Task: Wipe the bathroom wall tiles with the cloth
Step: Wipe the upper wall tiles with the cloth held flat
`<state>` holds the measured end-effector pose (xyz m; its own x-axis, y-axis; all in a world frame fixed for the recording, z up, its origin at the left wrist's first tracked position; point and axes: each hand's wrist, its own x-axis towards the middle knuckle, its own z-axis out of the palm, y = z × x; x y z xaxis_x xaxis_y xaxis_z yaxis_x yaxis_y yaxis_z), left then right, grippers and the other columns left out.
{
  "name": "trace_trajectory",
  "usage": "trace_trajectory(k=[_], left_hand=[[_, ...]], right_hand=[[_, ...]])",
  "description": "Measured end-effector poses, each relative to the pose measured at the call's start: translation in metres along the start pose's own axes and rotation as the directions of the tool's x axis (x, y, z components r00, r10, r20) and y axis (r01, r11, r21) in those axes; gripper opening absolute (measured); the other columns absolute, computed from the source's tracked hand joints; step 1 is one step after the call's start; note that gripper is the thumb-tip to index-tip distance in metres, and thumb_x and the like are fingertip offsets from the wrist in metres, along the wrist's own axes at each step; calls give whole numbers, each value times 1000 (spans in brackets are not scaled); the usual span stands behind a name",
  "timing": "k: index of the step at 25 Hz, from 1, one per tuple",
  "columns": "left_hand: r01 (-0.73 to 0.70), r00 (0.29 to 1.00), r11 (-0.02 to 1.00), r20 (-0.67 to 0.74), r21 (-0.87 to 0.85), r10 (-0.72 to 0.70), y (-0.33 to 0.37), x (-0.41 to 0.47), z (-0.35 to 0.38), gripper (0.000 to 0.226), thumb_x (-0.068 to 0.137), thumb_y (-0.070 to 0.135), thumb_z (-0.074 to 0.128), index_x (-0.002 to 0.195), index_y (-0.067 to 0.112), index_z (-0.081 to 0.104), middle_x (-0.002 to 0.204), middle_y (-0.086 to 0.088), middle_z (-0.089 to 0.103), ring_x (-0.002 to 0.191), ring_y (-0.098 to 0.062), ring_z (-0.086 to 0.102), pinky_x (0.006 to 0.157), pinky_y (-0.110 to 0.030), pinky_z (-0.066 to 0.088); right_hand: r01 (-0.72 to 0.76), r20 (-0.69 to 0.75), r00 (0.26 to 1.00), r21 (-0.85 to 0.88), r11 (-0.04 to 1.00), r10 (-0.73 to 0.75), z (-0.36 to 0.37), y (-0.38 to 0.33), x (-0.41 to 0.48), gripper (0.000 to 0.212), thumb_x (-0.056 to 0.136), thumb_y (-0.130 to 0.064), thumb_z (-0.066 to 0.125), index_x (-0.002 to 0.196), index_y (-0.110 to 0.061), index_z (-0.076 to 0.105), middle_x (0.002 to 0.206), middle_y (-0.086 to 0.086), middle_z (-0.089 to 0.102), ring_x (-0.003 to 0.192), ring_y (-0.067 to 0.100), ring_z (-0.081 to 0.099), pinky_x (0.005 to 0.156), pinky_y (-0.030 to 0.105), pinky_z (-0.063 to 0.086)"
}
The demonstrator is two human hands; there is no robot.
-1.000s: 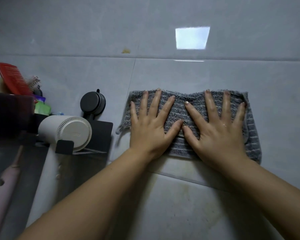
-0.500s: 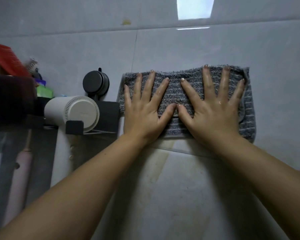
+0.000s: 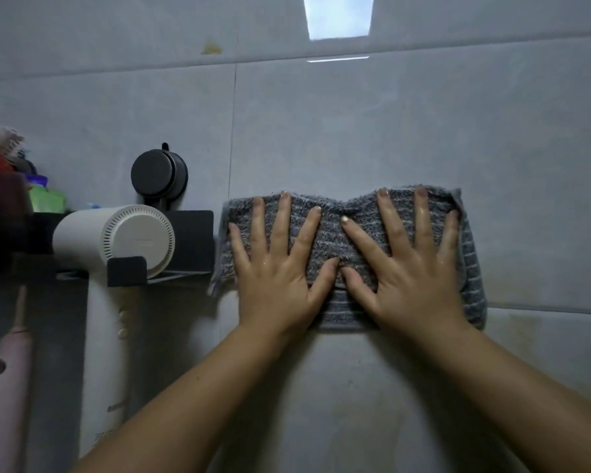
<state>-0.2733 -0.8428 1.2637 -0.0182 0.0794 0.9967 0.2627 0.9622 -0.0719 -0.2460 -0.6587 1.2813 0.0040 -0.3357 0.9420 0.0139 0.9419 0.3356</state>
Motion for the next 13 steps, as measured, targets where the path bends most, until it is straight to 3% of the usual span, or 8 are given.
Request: trace_trajectory(k=[3,7,13], left_hand=[[-45,999,999,6,-22,45,31,17,2,66,94,62,32,153,33,31,164,-6,19,151,-35,10,117,-63,5],[-122,992,993,21,-2,122,3,25,0,66,93,64,33,152,35,32,163,-5,23,151,-33,15,117,-63,8],[-30,998,999,52,-26,31,-21,30,-8,67,94,63,30,155,35,22,165,-4,13,152,-32,5,118,-63,2]], right_hand=[[-112,17,993,-23,993,113,-4,21,-9,61,90,-59,36,147,-37,34,160,10,20,146,44,11,112,69,7],[-189,35,981,-18,982,190,-3,3,6,64,89,-59,36,148,-36,31,160,14,16,145,48,7,110,71,4],[-167,39,985,39,985,166,-1,-20,27,61,89,-58,39,147,-39,35,160,11,20,145,47,11,111,70,4]])
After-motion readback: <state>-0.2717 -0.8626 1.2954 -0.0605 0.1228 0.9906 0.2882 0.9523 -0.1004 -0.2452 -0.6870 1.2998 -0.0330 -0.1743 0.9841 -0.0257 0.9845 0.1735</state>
